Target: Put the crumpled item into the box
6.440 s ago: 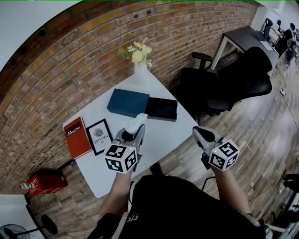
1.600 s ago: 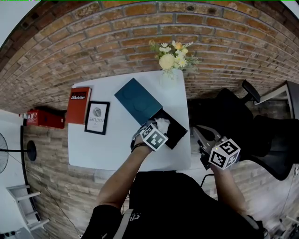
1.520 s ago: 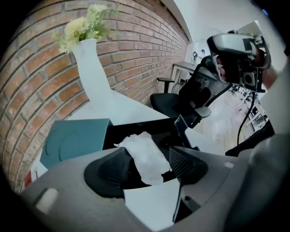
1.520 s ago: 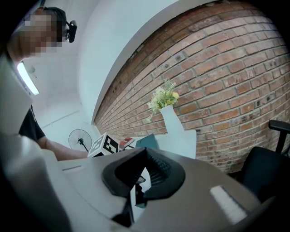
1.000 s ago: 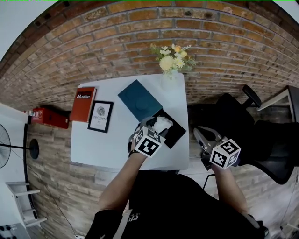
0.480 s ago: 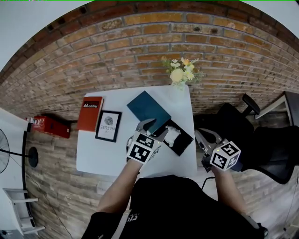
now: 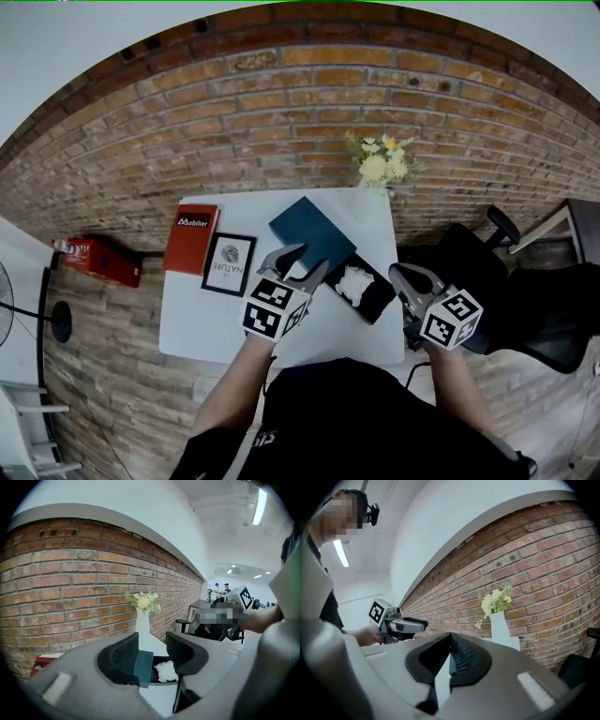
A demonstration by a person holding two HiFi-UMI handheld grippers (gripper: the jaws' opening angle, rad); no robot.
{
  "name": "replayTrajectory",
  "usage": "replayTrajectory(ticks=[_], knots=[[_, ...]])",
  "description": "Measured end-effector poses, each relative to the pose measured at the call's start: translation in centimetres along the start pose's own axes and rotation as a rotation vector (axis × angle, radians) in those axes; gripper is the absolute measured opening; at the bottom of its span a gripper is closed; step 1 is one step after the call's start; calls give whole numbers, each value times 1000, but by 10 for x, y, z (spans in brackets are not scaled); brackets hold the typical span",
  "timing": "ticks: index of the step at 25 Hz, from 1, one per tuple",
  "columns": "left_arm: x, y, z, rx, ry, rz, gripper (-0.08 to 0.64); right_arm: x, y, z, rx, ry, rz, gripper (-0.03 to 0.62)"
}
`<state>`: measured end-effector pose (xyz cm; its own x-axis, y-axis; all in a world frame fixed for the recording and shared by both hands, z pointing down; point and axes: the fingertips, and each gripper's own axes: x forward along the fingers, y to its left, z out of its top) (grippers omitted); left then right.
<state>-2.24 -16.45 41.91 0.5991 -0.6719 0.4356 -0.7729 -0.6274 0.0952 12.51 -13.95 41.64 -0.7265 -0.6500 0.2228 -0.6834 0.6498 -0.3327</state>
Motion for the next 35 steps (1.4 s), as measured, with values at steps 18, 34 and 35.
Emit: replayTrajectory(ticks=[18,34,35], knots=[[-75,37,18,-93,-176,18,132,16,73,32,-140,-71,83,-2],[-114,79,-3,-135,-235,48,43,27,113,23,-168,-109,45,-2],[-115,78,0,-138,-241,58,37,24,110,25,-168,-113,44,-2]])
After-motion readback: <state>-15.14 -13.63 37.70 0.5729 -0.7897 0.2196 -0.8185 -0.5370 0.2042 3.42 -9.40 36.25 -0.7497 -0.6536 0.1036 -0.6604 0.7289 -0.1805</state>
